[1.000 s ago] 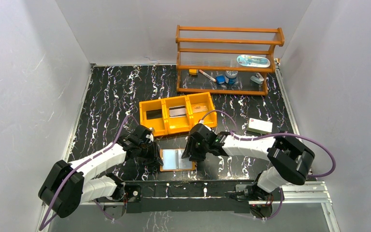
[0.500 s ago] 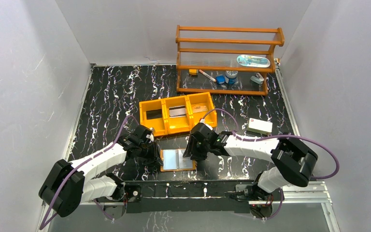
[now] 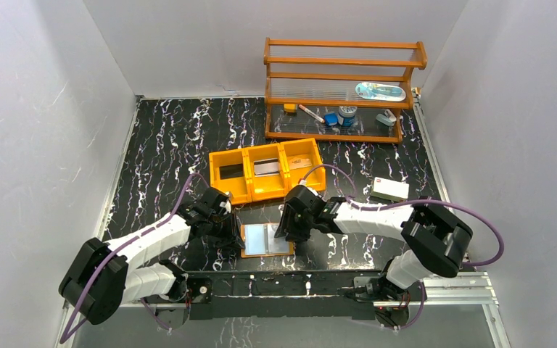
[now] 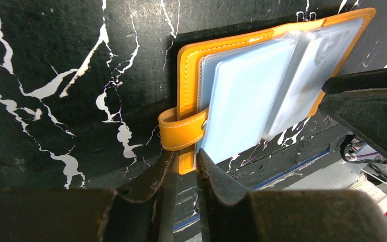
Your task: Take the credit cards out of the card holder
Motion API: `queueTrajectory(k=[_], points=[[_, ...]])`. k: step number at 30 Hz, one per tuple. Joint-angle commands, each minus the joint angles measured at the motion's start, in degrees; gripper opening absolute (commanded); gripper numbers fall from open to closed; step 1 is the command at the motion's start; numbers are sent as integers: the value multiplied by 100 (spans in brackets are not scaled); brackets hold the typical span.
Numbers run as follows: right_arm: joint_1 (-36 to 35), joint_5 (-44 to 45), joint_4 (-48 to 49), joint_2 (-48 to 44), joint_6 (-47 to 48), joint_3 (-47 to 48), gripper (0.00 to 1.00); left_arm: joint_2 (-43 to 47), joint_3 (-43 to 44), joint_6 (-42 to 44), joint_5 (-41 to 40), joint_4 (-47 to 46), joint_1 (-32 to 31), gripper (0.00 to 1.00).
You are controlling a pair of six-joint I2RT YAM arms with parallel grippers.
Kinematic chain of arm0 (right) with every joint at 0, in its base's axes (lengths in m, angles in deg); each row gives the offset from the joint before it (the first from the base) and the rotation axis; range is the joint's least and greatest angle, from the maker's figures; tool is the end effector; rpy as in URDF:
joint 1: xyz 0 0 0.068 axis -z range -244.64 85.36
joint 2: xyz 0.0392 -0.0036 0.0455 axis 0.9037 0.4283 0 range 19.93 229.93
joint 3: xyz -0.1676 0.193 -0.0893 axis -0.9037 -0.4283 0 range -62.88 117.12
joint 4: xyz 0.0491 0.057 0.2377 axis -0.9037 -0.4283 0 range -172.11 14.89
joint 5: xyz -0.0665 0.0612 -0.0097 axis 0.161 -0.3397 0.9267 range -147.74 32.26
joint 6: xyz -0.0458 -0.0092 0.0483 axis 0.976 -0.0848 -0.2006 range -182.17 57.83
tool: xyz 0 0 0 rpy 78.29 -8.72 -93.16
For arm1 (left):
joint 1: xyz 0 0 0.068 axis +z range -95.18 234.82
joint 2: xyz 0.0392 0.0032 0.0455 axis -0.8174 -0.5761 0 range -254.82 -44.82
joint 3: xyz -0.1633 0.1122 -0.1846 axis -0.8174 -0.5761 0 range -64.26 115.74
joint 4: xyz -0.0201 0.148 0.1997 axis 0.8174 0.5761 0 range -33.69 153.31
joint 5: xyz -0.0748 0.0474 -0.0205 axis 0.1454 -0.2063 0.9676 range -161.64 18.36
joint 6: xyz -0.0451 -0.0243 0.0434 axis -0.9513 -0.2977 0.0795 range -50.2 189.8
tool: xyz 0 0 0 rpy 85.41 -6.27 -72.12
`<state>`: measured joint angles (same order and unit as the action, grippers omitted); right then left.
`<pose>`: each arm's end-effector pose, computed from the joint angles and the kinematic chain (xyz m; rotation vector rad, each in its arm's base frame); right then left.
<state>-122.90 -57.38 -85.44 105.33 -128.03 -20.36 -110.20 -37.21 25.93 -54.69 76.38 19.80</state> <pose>0.1509 0.2433 0.1584 0.1837 2.7193 0.7968 0.1514 -0.1251 0.1481 -0.0978 2.7854 -0.8209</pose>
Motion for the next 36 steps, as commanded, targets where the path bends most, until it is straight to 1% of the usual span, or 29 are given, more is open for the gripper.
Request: queueTrajectory(k=[1,5,9,19,21,25,27,36], points=[[-30,-109,189,181,21,5,50,-16,135,54,149,1,-39,18],[-36,-491,627,224,-2,-62,47,-74,145,97,191,-21,-40,17],[-32,-661,1053,87,-113,-159,46,-106,146,141,227,-23,-40,16],[-25,-738,1494,-283,-334,-290,46,-45,100,108,230,-30,-44,16],[-27,-505,1194,-410,-309,-224,46,-34,91,103,224,-34,-39,16],[-28,84,182,-506,-178,16,49,-35,102,99,212,-30,-40,15],[-27,242,-71,-496,-172,33,50,-44,113,103,213,-37,-47,15],[-27,44,-2,-114,-79,-9,50,-73,119,116,221,-37,-48,15]])
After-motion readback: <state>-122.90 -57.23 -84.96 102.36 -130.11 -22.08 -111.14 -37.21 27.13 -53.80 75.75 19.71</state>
